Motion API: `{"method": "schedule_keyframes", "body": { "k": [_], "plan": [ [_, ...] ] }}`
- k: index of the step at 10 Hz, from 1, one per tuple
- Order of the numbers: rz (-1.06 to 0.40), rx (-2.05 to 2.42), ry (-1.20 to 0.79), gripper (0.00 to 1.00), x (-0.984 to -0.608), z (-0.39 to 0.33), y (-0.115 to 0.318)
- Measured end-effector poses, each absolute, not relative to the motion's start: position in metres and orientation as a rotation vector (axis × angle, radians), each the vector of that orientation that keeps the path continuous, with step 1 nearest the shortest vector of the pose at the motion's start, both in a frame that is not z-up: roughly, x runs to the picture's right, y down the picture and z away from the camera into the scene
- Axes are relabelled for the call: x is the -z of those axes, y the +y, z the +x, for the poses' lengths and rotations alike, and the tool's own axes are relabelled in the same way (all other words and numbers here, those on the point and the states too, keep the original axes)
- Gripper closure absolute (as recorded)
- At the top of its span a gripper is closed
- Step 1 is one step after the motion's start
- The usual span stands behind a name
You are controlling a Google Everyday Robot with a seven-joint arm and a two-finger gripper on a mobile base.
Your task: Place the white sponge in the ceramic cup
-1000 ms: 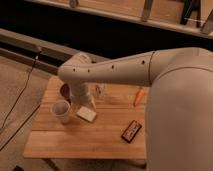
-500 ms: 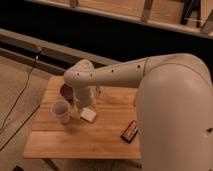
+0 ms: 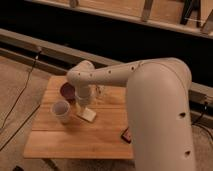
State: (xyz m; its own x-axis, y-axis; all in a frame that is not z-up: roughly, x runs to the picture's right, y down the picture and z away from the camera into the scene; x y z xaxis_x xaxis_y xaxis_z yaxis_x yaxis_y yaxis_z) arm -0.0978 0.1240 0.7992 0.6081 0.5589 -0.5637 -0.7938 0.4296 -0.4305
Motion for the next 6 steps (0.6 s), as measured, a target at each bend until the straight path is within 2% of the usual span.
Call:
{"method": "schedule_keyframes", "body": {
  "k": [6],
  "plan": [
    [-0.708,-0.720,0.284,0.35,-0.852,-0.108,0.122]
  ]
}}
